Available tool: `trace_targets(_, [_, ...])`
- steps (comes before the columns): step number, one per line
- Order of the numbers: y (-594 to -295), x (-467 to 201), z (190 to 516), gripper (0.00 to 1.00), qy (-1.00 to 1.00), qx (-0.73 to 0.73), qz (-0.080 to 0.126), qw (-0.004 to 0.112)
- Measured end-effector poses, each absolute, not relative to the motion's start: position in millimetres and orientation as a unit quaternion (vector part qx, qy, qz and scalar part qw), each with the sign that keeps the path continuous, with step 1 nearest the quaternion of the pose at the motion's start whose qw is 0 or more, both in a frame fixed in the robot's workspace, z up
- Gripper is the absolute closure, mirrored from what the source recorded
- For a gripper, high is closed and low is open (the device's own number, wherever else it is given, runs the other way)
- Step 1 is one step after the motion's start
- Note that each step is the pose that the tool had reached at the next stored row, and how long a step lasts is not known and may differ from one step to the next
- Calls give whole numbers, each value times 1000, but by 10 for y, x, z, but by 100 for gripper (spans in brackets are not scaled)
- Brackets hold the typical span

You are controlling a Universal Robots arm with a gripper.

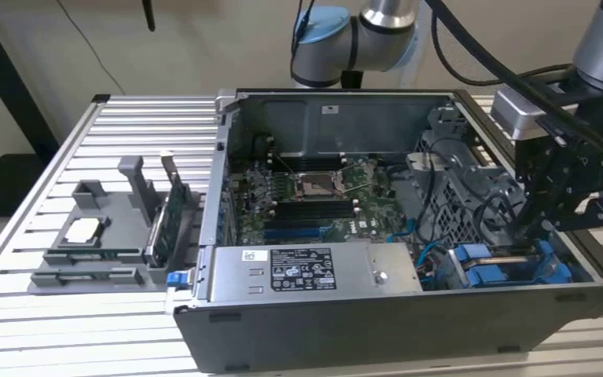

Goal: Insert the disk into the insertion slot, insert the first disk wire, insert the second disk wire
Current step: 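Insert the second disk wire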

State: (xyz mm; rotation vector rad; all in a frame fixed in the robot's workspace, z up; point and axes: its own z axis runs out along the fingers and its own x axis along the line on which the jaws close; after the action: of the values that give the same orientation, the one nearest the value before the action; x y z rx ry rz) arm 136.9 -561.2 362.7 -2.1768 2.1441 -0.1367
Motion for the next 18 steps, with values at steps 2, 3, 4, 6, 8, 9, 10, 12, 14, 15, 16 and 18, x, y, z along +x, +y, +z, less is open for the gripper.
trace_targets(2, [-5612,1371,3652,73,700,-711,-44,41])
trace_targets(3, [-5612,1371,3665,73,700,-711,-44,40])
trace_targets(4, [-5612,1371,3678,73,701,-711,-43,40])
trace_targets(6, [-5612,1372,3703,73,701,-711,-43,40])
trace_targets(8, [-5612,1372,3726,73,701,-711,-42,39])
trace_targets(9, [-5612,1372,3733,73,701,-711,-42,39])
trace_targets(10, [-5612,1372,3736,73,701,-711,-42,39])
trace_targets(12, [-5612,1372,3735,73,701,-711,-42,39])
trace_targets(14, [-5612,1372,3737,73,701,-711,-42,39])
trace_targets(15, [-5612,1372,3737,73,701,-711,-42,39])
trace_targets(16, [-5612,1372,3737,73,701,-711,-42,39])
trace_targets(18, [-5611,1375,3738,73,701,-711,-42,39])
